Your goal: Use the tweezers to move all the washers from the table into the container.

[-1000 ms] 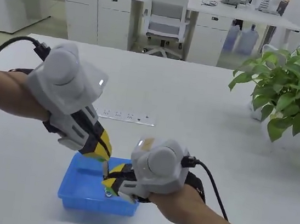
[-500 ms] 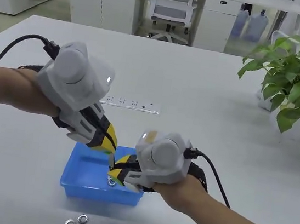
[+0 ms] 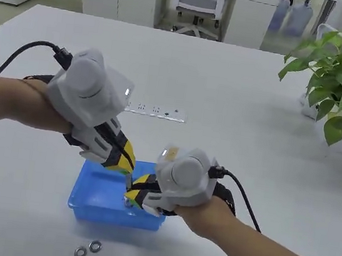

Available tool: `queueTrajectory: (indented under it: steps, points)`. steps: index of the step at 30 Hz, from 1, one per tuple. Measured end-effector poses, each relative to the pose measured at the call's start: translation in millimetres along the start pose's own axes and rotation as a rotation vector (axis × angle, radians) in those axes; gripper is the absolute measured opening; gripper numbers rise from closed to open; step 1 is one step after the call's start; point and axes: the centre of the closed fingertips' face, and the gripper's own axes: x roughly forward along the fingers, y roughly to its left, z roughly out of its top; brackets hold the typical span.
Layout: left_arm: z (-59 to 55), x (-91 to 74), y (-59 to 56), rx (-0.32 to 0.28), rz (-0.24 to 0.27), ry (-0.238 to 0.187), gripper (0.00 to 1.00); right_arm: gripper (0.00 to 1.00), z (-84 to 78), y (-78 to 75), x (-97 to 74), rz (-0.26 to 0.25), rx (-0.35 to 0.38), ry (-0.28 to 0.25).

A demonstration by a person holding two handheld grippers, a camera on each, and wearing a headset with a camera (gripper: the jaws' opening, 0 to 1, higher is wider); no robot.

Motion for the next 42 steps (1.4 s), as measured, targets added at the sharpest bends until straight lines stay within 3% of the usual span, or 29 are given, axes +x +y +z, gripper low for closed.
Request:
queueTrajectory:
  steps: [14, 22, 42]
  points:
    - [-0.8, 2.0, -1.8, 0.010, -0.007, 0.008, 0.05, 0.10, -2.0, 1.8, 1.1, 0.003, -0.012, 0.009]
    - [5.1, -1.8, -5.2, 0.022, -0.004, 0.006, 0.05, 0.10, 0.4, 2.7, -5.1, -0.006, -0.014, 0.010]
    - [14.9, -23.4, -17.5, 0.034, 0.021, 0.004, 0.05, 0.10, 21.0, 14.2, -17.4, -0.020, -0.029, -0.023]
